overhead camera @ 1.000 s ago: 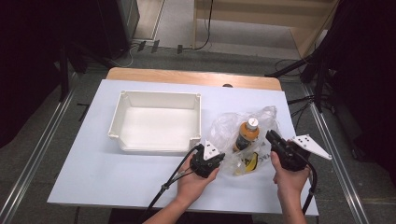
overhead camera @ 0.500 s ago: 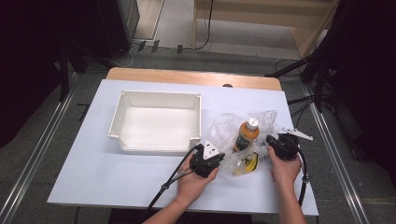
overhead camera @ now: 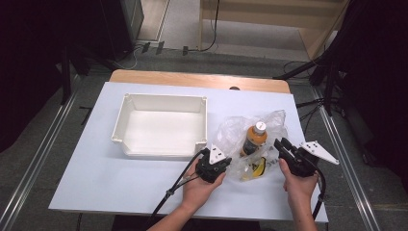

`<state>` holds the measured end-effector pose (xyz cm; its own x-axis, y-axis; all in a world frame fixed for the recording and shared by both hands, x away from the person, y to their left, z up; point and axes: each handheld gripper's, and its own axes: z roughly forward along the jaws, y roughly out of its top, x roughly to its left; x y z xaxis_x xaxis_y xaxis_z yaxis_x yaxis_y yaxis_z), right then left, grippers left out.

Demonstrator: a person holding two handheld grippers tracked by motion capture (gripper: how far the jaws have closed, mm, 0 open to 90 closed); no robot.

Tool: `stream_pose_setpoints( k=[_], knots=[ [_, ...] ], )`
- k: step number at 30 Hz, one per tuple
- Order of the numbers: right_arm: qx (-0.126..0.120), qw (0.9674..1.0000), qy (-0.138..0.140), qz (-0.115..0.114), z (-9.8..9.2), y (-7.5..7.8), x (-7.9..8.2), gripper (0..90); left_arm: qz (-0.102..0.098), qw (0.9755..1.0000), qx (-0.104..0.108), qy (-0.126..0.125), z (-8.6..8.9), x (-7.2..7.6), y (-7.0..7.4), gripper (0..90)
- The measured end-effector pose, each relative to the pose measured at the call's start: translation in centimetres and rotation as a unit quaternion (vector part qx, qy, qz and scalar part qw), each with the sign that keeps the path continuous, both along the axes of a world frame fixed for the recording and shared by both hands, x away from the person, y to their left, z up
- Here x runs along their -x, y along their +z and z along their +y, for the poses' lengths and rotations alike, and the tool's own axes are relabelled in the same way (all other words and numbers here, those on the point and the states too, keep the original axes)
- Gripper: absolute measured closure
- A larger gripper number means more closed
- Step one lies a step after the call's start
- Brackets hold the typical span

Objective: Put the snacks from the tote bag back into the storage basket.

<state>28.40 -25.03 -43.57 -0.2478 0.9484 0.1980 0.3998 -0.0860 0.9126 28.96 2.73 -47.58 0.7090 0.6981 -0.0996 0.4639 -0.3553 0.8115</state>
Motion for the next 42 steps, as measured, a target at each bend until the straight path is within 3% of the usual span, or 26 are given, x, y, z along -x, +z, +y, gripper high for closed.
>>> stream_pose_setpoints(
  k=[6,13,16,22,32,42],
  knots=[
    [-0.002,0.999,0.021,-0.039,1.1,2.2,1.4,55.2,0.0,1.0,0.0,-0.001,0.0,0.0,0.0,90.0],
    [-0.01,0.9984,0.037,-0.042,2.6,2.2,1.2,28.7,0.0,1.0,0.003,-0.001,0.0,0.0,0.0,90.0],
    [-0.005,0.9976,0.057,-0.039,3.4,1.9,0.9,24.6,-0.001,1.0,0.004,0.0,0.0,0.0,0.0,90.0],
    [0.012,0.9979,0.059,-0.022,5.1,0.7,-0.1,22.2,-0.001,1.0,0.007,0.001,0.0,0.0,0.0,90.0],
    [0.011,0.9989,0.042,-0.017,6.3,-0.4,-1.7,22.3,-0.001,1.0,0.009,0.0,0.0,0.0,0.0,90.0],
    [0.017,0.999,0.036,-0.021,7.1,-0.8,-2.2,30.5,-0.001,0.9999,0.01,0.001,0.0,0.0,0.0,90.0]
  ],
)
